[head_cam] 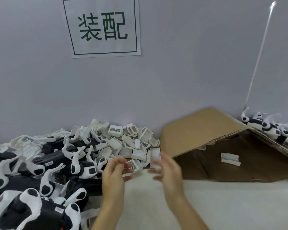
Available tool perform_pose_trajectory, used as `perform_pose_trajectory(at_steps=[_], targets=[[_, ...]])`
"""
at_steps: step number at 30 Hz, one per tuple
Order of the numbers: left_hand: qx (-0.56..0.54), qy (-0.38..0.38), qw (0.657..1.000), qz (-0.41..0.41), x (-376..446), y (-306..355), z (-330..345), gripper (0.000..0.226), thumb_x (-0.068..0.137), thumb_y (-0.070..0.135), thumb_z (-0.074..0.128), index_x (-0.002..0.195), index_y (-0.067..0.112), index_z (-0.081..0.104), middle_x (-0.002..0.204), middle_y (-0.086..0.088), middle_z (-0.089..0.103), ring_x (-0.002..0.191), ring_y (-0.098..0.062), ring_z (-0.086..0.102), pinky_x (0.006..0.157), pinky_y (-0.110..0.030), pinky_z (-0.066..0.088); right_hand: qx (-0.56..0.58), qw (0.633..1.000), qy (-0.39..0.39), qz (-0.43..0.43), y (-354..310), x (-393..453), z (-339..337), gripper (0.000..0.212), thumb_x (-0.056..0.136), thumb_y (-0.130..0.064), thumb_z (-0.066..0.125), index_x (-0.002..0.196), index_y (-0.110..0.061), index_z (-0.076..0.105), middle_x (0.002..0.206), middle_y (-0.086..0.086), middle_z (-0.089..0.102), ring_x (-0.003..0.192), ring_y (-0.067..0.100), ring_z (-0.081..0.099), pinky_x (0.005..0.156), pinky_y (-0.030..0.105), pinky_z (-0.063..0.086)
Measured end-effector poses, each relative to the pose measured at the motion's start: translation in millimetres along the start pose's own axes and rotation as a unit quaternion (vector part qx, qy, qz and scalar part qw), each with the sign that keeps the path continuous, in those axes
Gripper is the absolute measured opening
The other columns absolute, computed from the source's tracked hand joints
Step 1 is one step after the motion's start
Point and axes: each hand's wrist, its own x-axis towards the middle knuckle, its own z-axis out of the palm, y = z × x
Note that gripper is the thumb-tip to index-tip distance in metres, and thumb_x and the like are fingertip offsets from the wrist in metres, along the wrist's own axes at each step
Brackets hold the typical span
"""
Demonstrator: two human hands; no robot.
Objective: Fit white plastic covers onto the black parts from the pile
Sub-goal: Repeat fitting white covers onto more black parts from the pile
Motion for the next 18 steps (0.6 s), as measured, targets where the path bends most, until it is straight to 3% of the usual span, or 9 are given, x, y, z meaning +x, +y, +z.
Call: perform_pose_trajectory(at_steps=[2, 4, 7, 10, 12, 14, 16, 18], targets=[[0.013, -0.007, 1.0, -0.001, 0, 0, -1, 0.029, 0.095, -0.008, 0.041, 0.082, 0.008, 0.061, 0.069, -0.005, 0.065, 0.065, -0.022, 0.061, 0.061, -0.032, 0.047, -0.104, 0.994, -0.025, -0.033, 29, -10, 0, 0.03, 0.101, -0.004, 0.047, 0.106, -0.025, 0.068, 0.081, 0.003, 0.07, 0.057, 0.014, 0.065, 0.051, 0.022, 0.044], [0.041, -0.021, 0.999, 0.002, 0, -1, -2, 0.028, 0.094, -0.008, 0.041, 0.081, 0.007, 0.061, 0.069, -0.003, 0.065, 0.064, -0.019, 0.062, 0.061, -0.032, 0.048, -0.175, 0.981, -0.056, -0.07, 39, -11, 0, 0.035, 0.098, -0.001, 0.047, 0.1, -0.025, 0.072, 0.075, 0.002, 0.068, 0.056, 0.012, 0.064, 0.051, 0.019, 0.046], [0.083, -0.039, 0.996, 0.017, -1, -4, -1, 0.03, 0.091, -0.012, 0.04, 0.082, 0.006, 0.062, 0.07, -0.002, 0.065, 0.059, -0.014, 0.062, 0.058, -0.026, 0.047, -0.285, 0.95, -0.107, -0.061, 41, -8, 0, 0.038, 0.092, 0.001, 0.05, 0.087, -0.027, 0.074, 0.074, -0.001, 0.07, 0.062, 0.011, 0.064, 0.065, 0.03, 0.056], [0.1, -0.048, 0.993, 0.023, -2, -4, -1, 0.032, 0.088, -0.016, 0.037, 0.08, 0.005, 0.061, 0.067, -0.001, 0.064, 0.056, -0.013, 0.06, 0.054, -0.021, 0.047, -0.325, 0.937, -0.118, -0.056, 44, -6, -2, 0.038, 0.09, -0.001, 0.051, 0.082, -0.03, 0.075, 0.067, -0.008, 0.069, 0.062, 0.007, 0.064, 0.071, 0.032, 0.057], [0.154, -0.065, 0.985, 0.036, -1, -5, -3, 0.036, 0.082, -0.019, 0.037, 0.068, 0.006, 0.059, 0.058, -0.002, 0.059, 0.054, -0.017, 0.056, 0.051, -0.023, 0.043, -0.323, 0.937, -0.12, -0.058, 46, -4, -2, 0.037, 0.09, -0.002, 0.05, 0.083, -0.028, 0.076, 0.067, -0.011, 0.07, 0.062, 0.008, 0.064, 0.07, 0.033, 0.057], [0.301, -0.103, 0.947, 0.051, -1, -10, -2, 0.037, 0.079, -0.014, 0.041, 0.057, 0.011, 0.057, 0.053, -0.001, 0.054, 0.056, -0.019, 0.049, 0.052, -0.027, 0.037, -0.318, 0.939, -0.117, -0.064, 48, -2, -3, 0.037, 0.09, -0.001, 0.049, 0.084, -0.025, 0.076, 0.067, -0.009, 0.069, 0.064, 0.01, 0.065, 0.07, 0.034, 0.057], [0.46, -0.141, 0.876, 0.038, -5, -17, 0, 0.028, 0.084, -0.001, 0.045, 0.066, 0.013, 0.061, 0.065, -0.001, 0.058, 0.062, -0.018, 0.05, 0.054, -0.028, 0.036, -0.323, 0.936, -0.108, -0.086, 49, 1, -4, 0.037, 0.089, 0.002, 0.05, 0.084, -0.024, 0.076, 0.066, -0.008, 0.069, 0.066, 0.009, 0.066, 0.068, 0.028, 0.056], [0.521, -0.151, 0.84, 0.018, -7, -22, -1, 0.021, 0.088, 0.009, 0.044, 0.079, 0.014, 0.062, 0.083, -0.002, 0.064, 0.07, -0.018, 0.053, 0.057, -0.028, 0.039, -0.322, 0.936, -0.093, -0.106, 49, 2, -4, 0.038, 0.089, 0.004, 0.052, 0.081, -0.027, 0.073, 0.067, -0.012, 0.069, 0.066, 0.006, 0.065, 0.066, 0.02, 0.052]])
